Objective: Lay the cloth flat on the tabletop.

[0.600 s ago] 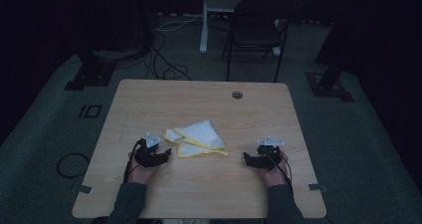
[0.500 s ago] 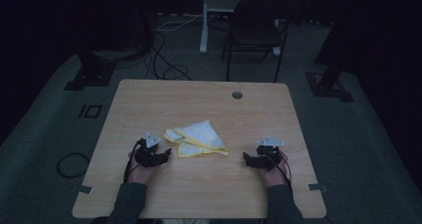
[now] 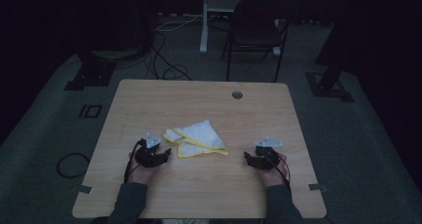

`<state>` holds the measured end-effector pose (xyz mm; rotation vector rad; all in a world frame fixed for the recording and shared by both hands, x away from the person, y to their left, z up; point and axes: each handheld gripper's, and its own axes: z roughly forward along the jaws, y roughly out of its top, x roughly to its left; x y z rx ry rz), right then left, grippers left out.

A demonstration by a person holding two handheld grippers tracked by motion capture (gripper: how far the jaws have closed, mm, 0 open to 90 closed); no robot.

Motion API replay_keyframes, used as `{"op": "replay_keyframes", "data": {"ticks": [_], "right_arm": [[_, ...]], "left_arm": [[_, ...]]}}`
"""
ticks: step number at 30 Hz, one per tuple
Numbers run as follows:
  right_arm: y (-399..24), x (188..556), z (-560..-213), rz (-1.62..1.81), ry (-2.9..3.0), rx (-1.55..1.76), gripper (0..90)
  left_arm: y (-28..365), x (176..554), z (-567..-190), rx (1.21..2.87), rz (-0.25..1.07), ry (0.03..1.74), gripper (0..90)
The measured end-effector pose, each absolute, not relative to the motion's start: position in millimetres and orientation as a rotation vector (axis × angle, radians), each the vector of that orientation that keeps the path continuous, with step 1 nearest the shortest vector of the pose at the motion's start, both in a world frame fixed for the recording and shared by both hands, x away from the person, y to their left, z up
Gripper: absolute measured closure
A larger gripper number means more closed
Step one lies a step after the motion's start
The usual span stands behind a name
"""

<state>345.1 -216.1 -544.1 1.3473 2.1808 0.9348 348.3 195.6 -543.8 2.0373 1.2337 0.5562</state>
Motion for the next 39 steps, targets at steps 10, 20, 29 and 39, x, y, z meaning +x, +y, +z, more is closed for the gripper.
{"op": "replay_keyframes", "data": {"ticks": [10,20,29,39], "right_arm": [[-207.7,339.4,-539.2,0.968,2.202,1.284,57.9],[-199.7,333.1,-530.1,1.007,2.203,1.235,65.3],[-186.0,329.0,-523.8,1.030,2.227,1.153,70.1],[-174.3,326.9,-519.9,1.058,2.251,1.097,70.0]], "left_arm": [[197.0,348.1,-542.0,2.036,0.534,1.238,54.9],[191.8,346.0,-537.1,2.050,0.529,1.220,59.0],[192.5,347.3,-533.9,2.040,0.538,1.219,59.1],[193.4,353.4,-524.9,2.042,0.585,1.197,59.1]]}}
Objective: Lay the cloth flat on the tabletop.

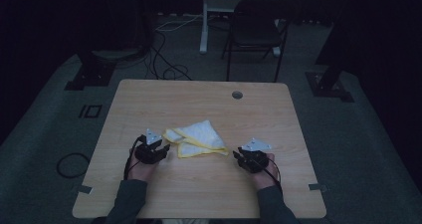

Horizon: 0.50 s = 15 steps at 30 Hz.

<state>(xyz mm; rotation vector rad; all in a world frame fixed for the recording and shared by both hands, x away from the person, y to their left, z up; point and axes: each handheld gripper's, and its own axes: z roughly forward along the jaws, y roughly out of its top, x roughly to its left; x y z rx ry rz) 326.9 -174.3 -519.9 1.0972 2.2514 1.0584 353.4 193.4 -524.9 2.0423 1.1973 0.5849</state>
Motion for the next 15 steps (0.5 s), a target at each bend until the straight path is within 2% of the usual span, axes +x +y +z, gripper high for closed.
{"op": "replay_keyframes", "data": {"ticks": [15], "right_arm": [[-160.1,328.2,-517.0,1.083,2.276,1.037,66.5]], "left_arm": [[198.5,367.2,-526.5,2.015,0.584,1.249,51.6]]}}
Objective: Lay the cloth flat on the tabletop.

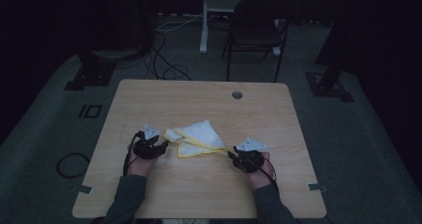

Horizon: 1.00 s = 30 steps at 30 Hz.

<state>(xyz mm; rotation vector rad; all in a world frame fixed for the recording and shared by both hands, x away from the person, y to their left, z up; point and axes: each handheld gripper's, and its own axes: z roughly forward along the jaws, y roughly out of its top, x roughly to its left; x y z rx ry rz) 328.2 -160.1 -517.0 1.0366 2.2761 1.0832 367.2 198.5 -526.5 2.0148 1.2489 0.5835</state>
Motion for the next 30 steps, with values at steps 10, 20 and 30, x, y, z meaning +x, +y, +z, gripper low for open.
{"op": "replay_keyframes", "data": {"ticks": [10,20,30], "right_arm": [[-149.7,334.2,-512.4,1.074,2.287,0.996,71.4],[-149.7,337.9,-510.1,1.054,2.277,1.007,86.0],[-152.7,345.1,-507.3,1.059,2.249,1.043,86.7]], "left_arm": [[192.8,374.2,-528.2,2.012,0.540,1.250,48.8],[181.2,380.4,-528.3,2.031,0.528,1.240,63.4],[174.5,387.0,-523.8,2.075,0.527,1.215,85.7]]}}
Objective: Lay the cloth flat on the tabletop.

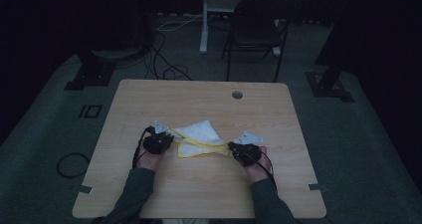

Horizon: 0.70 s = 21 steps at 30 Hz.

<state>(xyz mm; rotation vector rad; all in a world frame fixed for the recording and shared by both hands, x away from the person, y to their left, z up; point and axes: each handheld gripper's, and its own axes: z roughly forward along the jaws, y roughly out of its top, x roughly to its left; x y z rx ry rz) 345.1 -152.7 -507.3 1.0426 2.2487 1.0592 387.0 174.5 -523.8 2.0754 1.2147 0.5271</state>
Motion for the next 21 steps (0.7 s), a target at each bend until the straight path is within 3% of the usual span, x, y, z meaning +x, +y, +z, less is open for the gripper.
{"op": "replay_keyframes", "data": {"ticks": [21], "right_arm": [[-173.4,372.8,-500.0,1.032,2.161,1.199,87.4]], "left_arm": [[184.4,393.3,-509.9,2.056,0.557,1.215,88.3]]}}
